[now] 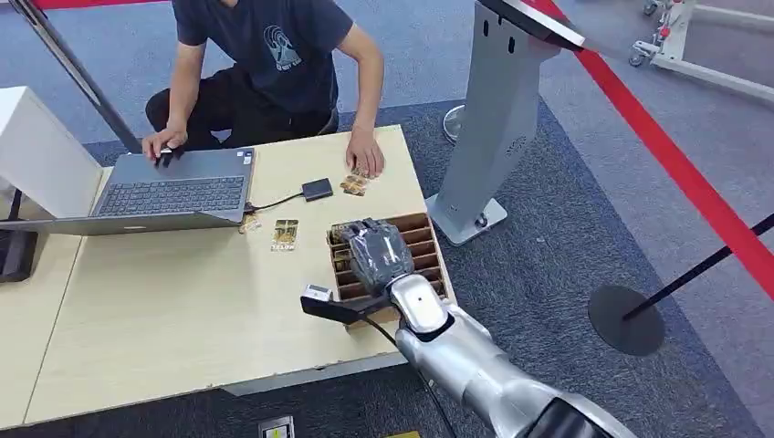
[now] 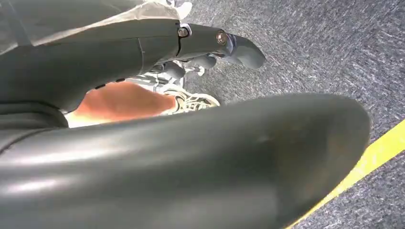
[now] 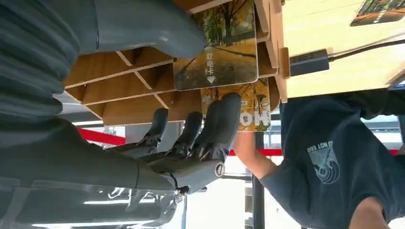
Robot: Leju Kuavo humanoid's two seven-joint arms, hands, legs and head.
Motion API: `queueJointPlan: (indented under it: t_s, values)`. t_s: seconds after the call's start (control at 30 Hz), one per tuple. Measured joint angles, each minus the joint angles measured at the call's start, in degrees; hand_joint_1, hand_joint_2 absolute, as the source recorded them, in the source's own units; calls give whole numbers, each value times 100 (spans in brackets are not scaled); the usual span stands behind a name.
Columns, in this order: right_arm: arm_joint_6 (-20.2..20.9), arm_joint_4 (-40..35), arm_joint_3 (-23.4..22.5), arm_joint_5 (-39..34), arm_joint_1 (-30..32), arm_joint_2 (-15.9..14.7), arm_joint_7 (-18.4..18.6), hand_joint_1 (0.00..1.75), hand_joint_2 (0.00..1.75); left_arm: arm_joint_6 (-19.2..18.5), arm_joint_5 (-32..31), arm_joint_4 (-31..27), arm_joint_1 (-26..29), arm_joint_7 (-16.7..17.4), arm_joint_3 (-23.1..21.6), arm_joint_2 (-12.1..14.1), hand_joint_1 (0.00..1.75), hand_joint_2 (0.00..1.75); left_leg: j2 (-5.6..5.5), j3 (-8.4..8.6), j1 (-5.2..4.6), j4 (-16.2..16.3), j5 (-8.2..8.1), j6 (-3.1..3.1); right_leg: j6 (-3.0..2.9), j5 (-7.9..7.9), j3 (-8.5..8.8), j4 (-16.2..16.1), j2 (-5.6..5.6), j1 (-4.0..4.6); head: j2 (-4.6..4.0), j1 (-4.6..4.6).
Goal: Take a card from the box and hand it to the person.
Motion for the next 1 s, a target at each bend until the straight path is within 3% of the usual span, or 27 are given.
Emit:
queueJointPlan:
  t_s: [0.4, 0.83, 0.87, 0.97, 1.0]
  values:
    - [20, 4, -11, 4, 2, -4, -2, 101, 175, 7, 0, 0, 2, 0, 0, 0, 0, 0, 0, 0, 0, 0, 0, 0, 0, 0, 0, 0, 0, 0, 0, 0]
    - [37, 2, -15, -6, 0, -4, -22, 103, 175, -13, 26, 0, 7, -107, 0, 0, 0, 0, 0, 5, 0, 0, 0, 0, 0, 0, 5, 0, 0, 0, 0, 0]
    - [42, 2, -15, -9, 0, -4, -26, 103, 175, -13, 26, 0, 8, -120, 0, 0, 0, 175, 0, 6, 0, 0, 0, 0, 0, 0, 5, 0, 0, 0, 0, 0]
    - [42, 2, -22, -13, 0, -4, -35, 110, 175, -15, 24, 0, 10, -205, 0, 0, 0, 175, 0, 8, 0, 0, 0, 0, 0, 0, 7, 0, 0, 0, 0, 0]
    - [42, 2, -26, -15, -1, -4, -39, 140, 175, -31, 17, 0, 10, -205, 0, 0, 0, 175, 0, 9, 0, 0, 0, 0, 0, 0, 8, 0, 0, 0, 0, 0]
